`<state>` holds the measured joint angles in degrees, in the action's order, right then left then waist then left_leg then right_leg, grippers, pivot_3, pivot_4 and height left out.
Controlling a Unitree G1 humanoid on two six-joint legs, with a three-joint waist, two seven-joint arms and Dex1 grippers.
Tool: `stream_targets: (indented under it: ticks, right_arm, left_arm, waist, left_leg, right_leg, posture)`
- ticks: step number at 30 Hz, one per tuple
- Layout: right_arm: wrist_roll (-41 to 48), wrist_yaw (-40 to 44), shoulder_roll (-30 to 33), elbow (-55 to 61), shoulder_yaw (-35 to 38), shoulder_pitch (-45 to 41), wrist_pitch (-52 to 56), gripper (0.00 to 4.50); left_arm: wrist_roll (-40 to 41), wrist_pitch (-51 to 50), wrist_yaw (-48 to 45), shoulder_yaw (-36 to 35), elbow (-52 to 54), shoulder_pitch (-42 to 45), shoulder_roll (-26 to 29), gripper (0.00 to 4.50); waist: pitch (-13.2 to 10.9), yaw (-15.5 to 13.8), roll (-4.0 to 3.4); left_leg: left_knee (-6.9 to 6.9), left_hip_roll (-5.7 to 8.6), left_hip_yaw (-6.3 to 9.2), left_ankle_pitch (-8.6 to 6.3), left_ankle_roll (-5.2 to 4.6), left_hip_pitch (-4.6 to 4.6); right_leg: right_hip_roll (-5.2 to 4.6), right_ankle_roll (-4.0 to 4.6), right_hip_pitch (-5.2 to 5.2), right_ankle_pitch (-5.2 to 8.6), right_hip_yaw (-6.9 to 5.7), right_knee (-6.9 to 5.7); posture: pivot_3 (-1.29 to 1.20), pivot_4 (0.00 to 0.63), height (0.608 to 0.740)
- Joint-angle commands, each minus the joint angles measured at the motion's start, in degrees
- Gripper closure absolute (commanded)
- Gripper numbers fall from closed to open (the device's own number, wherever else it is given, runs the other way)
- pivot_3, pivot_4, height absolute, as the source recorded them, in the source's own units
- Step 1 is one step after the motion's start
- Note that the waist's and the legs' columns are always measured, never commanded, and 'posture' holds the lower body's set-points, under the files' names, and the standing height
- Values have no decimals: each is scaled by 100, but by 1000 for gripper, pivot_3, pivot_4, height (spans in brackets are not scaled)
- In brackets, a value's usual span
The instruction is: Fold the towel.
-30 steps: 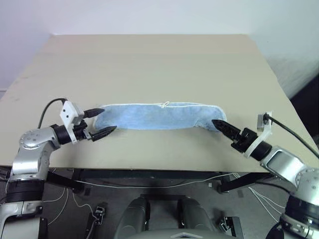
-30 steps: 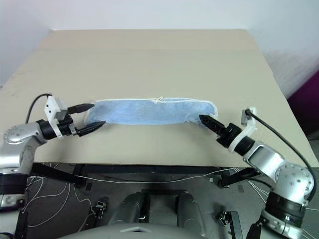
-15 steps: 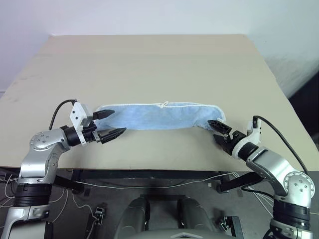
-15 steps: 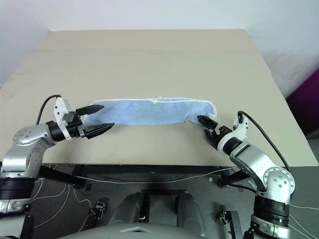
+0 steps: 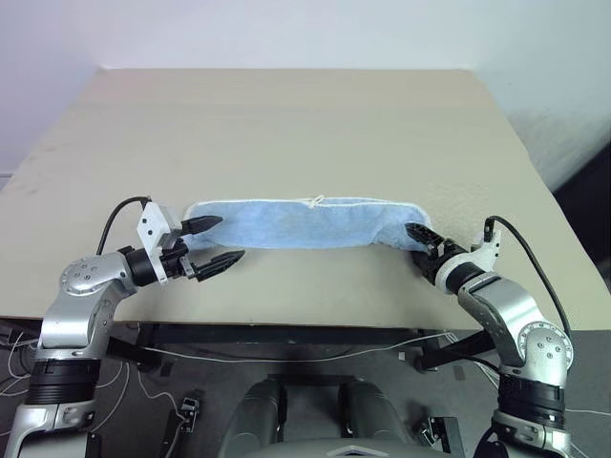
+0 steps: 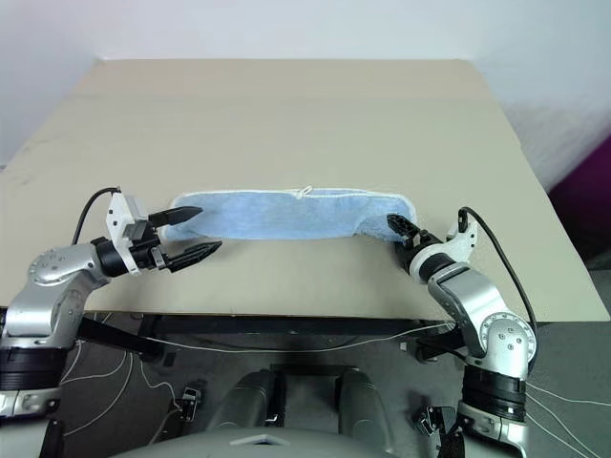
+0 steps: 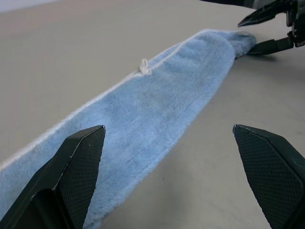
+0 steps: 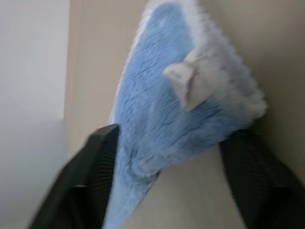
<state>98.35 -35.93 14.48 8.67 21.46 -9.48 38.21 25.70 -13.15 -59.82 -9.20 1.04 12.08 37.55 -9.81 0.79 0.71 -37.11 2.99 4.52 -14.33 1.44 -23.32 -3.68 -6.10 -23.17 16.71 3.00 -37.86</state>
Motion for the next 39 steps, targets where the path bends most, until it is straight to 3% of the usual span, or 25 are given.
stream_targets:
  ticks: [1, 5, 7, 10, 21, 25, 30, 35, 39]
  right_arm:
    - [-269, -138, -44, -71, 186, 5, -325, 2544]
    - [-404, -207, -149, -10, 207, 8, -526, 4021]
    - [-451, -246, -194, 35, 215, 66, -600, 4442]
    - [-523, -212, -195, 88, 290, 104, -724, 4442]
    - [-1069, 634, 693, -407, 1018, 149, -810, 4442]
    - [-1343, 1148, 1035, -400, 958, 40, -549, 4442]
    - [-2341, 2200, 1854, -113, 387, -147, -103, 4442]
    - [-3383, 3397, 2745, 496, -658, -631, 434, 4442]
    - [-4237, 4306, 3027, 966, -1661, -1114, 614, 4442]
  left_arm:
    - [92, 74, -14, -49, 228, 36, 9, 0]
    - [81, 81, -15, -32, 184, 74, -3, 0]
    - [72, 86, -12, -20, 175, 77, -14, 0]
    - [69, 84, -3, -16, 181, 72, -34, 0]
    - [1, 153, 22, 22, 138, 6, -96, 0]
    - [2, 149, 45, 48, 190, -36, -128, 0]
    - [-7, 145, 58, 71, 186, -21, -158, 0]
    - [0, 144, 91, 97, 231, -41, -183, 0]
    - [-3, 145, 139, 157, 279, -57, -243, 0]
  waist:
    - [0, -1, -1]
    - [1, 8, 0]
    - [3, 5, 4]
    - [4, -3, 5]
    - [3, -19, 3]
    - [-3, 4, -7]
    - [-5, 9, -11]
    - [-9, 31, -18]
    - [-9, 16, -17]
  left_leg:
    - [0, 0, 0, 0, 0, 0]
    - [2, 0, 0, 0, 0, 0]
    - [2, -1, 1, 0, 0, 0]
    - [2, 0, 1, 0, 0, 0]
    - [3, 4, 2, -1, -2, -2]
    - [4, 3, 1, -1, -2, -2]
    - [4, 1, -2, -1, -2, -2]
    - [7, -4, -3, -1, -2, -3]
    - [6, -9, 0, -1, -2, -6]
  right_leg:
    - [0, 0, -1, 0, 0, 0]
    - [0, 0, -3, 0, 0, 0]
    - [1, 0, -2, 0, 0, 0]
    - [0, 0, 0, 0, 0, 3]
    - [-3, 0, 4, 0, -3, 10]
    - [-2, 0, 2, 0, -2, 10]
    - [0, 0, 0, 0, -1, 10]
    - [2, 0, -5, 0, 0, 10]
    - [0, 0, -3, 0, -3, 18]
  posture:
    - [0, 150, 740]
    - [0, 150, 740]
    - [0, 150, 740]
    - [0, 150, 740]
    - [0, 150, 740]
    - [0, 150, 740]
    - [0, 150, 740]
    - [0, 150, 740]
    - [0, 150, 740]
